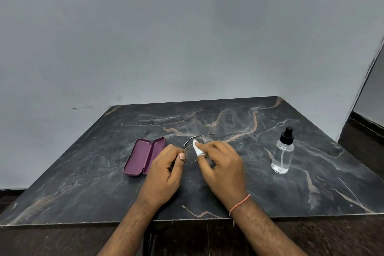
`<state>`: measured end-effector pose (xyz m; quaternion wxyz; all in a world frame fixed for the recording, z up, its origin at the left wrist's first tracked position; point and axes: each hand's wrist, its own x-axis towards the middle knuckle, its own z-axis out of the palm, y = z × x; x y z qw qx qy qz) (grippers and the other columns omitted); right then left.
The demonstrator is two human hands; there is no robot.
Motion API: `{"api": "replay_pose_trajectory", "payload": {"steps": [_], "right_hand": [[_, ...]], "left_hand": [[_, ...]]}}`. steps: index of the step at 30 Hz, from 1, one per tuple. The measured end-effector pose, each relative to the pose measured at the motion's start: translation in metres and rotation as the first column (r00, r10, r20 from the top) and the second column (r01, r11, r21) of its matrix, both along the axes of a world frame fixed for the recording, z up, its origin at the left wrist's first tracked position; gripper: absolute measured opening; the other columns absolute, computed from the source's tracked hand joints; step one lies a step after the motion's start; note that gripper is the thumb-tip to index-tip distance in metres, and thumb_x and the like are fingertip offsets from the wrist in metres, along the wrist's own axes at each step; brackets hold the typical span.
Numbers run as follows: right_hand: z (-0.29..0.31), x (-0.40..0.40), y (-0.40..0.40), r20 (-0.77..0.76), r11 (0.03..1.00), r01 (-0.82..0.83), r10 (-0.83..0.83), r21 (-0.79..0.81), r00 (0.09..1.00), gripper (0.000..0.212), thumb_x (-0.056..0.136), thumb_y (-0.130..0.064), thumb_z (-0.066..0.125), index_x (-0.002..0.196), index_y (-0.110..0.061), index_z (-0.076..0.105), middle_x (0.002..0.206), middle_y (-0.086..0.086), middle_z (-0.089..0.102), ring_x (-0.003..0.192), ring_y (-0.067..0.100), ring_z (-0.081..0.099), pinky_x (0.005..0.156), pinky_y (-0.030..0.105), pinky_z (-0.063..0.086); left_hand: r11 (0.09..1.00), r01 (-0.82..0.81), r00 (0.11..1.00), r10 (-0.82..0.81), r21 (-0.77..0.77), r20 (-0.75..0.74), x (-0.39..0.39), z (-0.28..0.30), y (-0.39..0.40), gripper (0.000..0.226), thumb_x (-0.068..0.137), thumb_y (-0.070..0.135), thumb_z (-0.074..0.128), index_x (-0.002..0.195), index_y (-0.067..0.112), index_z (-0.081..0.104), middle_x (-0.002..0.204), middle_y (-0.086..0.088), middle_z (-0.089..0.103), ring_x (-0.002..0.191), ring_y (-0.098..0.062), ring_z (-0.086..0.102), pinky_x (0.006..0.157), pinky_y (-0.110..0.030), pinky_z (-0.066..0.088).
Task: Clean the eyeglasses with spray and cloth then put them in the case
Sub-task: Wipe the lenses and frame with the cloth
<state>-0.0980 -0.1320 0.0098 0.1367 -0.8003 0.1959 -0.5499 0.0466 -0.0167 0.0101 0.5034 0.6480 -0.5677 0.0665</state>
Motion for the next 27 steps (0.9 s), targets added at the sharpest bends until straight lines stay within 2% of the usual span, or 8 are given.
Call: {"api": "replay_pose_trajectory", "payload": {"steps": [6,12,15,17,20,27], "right_hand": [[-0.0019,-0.0013,0.0062,-0.023,0.989,-0.122,0.120,-0.083,0.992,0.022,0.095,-0.022,0.076,0.115,-0.025,0.085,0.092,-0.011,0.072,0.083,0.012,0.062,0.070,0.026,0.053],[0.0027,-0.0008,0.0034,0.025,1.000,0.011,-0.010,-0.027,1.000,0.023,0.101,-0.030,0.068,0.114,-0.022,0.086,0.088,-0.009,0.072,0.081,0.014,0.064,0.069,0.027,0.054],[0.0024,-0.0005,0.0048,0.001,0.999,-0.018,0.018,-0.049,1.000,0.023,0.102,-0.028,0.069,0.117,-0.020,0.085,0.088,-0.009,0.072,0.078,0.011,0.061,0.067,0.023,0.052],[0.0002,-0.0007,0.0067,-0.025,0.994,-0.056,0.054,-0.090,0.998,0.021,0.100,-0.024,0.074,0.117,-0.021,0.084,0.089,-0.009,0.072,0.078,0.012,0.061,0.067,0.025,0.052],[-0.0023,0.0000,0.0081,-0.051,0.985,-0.086,0.079,-0.147,0.996,0.018,0.098,-0.024,0.077,0.115,-0.024,0.085,0.090,-0.010,0.073,0.077,0.013,0.060,0.065,0.028,0.053],[-0.0021,0.0008,0.0021,-0.005,0.996,0.039,-0.040,-0.077,0.999,0.020,0.097,-0.025,0.075,0.115,-0.025,0.085,0.085,-0.012,0.071,0.075,0.010,0.059,0.064,0.027,0.053]], "left_hand": [[0.999,0.036,0.999,-0.036,0.024,-0.017,0.0003,-0.0013,0.0003,0.024,0.111,0.032,0.047,0.095,0.024,0.063,0.087,0.010,0.058,0.078,-0.018,0.059,0.068,-0.021,0.045],[0.999,0.028,1.000,-0.028,0.017,-0.007,-0.0008,-0.0011,0.0006,0.025,0.113,0.036,0.045,0.092,0.029,0.058,0.086,0.011,0.055,0.077,-0.015,0.055,0.069,-0.018,0.042],[0.999,0.029,0.999,-0.029,0.024,-0.015,0.0012,-0.0028,-0.0003,0.025,0.114,0.035,0.045,0.093,0.028,0.059,0.088,0.010,0.056,0.078,-0.017,0.057,0.069,-0.021,0.044],[0.999,0.036,0.999,-0.035,0.031,-0.027,0.0021,-0.0032,-0.0013,0.024,0.114,0.033,0.045,0.097,0.027,0.063,0.090,0.009,0.059,0.081,-0.018,0.060,0.070,-0.024,0.047],[0.998,0.056,0.998,-0.055,0.010,-0.042,0.0017,-0.0010,-0.0011,0.023,0.113,0.033,0.045,0.101,0.034,0.064,0.092,0.012,0.061,0.082,-0.017,0.062,0.071,-0.018,0.046],[1.000,0.014,1.000,-0.014,0.003,-0.025,0.0015,-0.0014,-0.0024,0.025,0.114,0.038,0.044,0.092,0.035,0.056,0.087,0.011,0.057,0.078,-0.015,0.057,0.069,-0.016,0.043]]}}
